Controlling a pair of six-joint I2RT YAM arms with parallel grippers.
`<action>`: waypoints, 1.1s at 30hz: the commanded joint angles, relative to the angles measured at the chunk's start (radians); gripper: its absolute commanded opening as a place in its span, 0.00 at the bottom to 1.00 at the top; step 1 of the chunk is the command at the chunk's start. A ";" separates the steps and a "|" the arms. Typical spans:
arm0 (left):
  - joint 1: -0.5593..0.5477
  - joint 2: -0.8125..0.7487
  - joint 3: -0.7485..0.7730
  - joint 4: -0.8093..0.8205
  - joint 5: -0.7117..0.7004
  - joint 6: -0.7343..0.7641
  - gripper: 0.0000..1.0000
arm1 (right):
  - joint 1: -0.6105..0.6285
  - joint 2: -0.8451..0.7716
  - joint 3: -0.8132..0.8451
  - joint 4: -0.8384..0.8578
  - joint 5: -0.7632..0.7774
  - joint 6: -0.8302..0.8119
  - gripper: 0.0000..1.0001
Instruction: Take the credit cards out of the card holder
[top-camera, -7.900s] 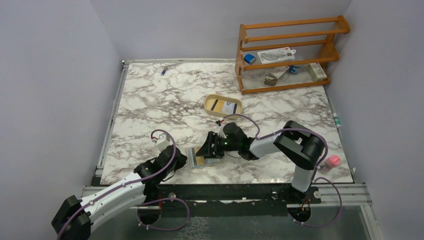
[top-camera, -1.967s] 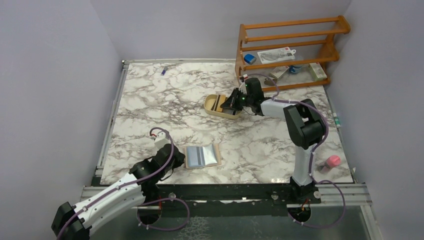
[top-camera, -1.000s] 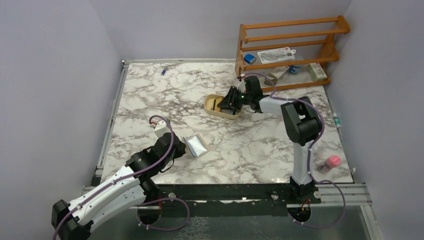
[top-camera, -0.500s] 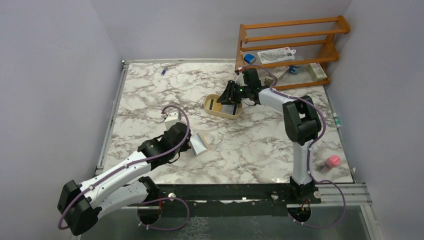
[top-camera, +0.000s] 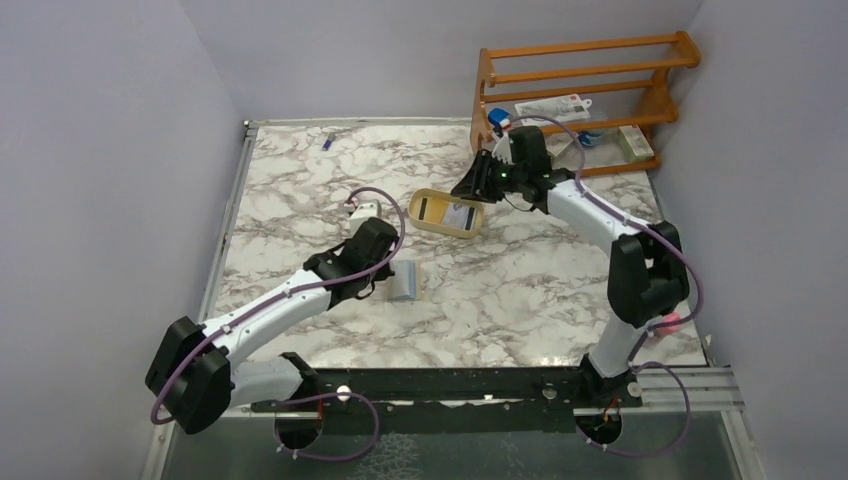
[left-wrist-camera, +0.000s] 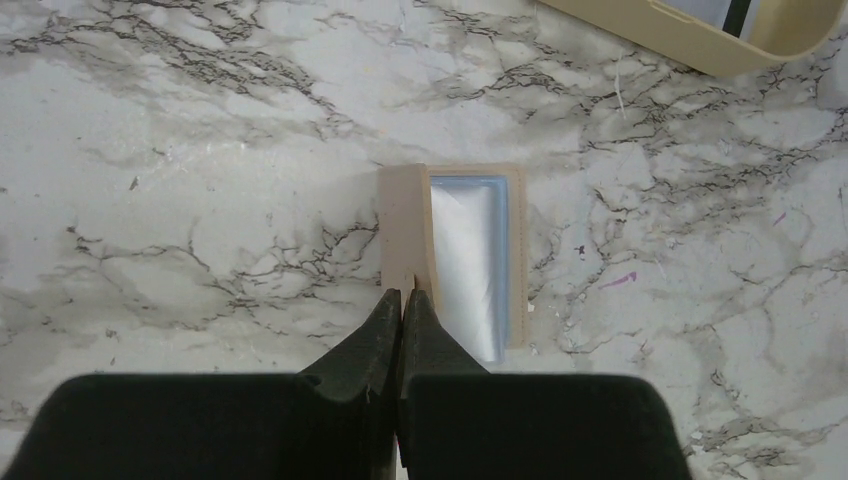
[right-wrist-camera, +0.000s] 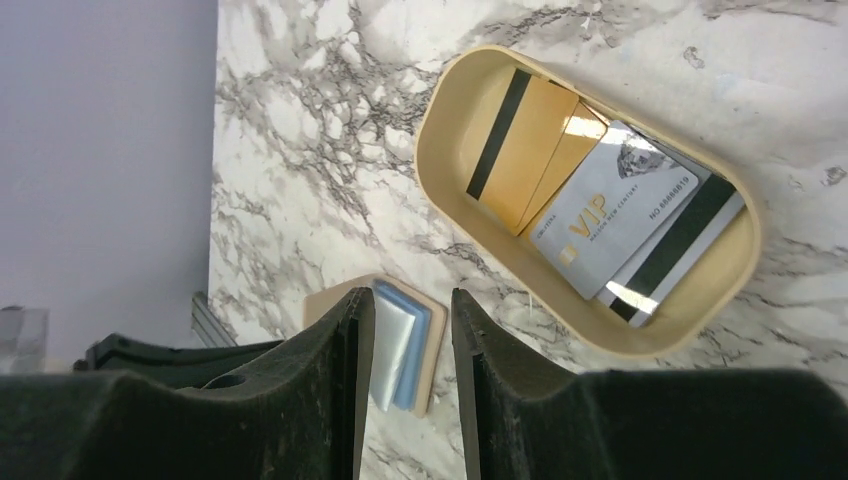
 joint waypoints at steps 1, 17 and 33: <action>0.006 0.071 0.039 0.106 0.066 0.047 0.01 | -0.022 -0.117 -0.079 -0.015 0.063 -0.013 0.39; 0.000 0.194 0.057 0.256 0.213 0.013 0.96 | -0.064 -0.348 -0.283 -0.020 0.121 -0.029 0.39; 0.027 0.113 0.096 0.406 0.338 0.106 0.99 | -0.065 -0.476 -0.370 0.079 0.005 -0.073 0.39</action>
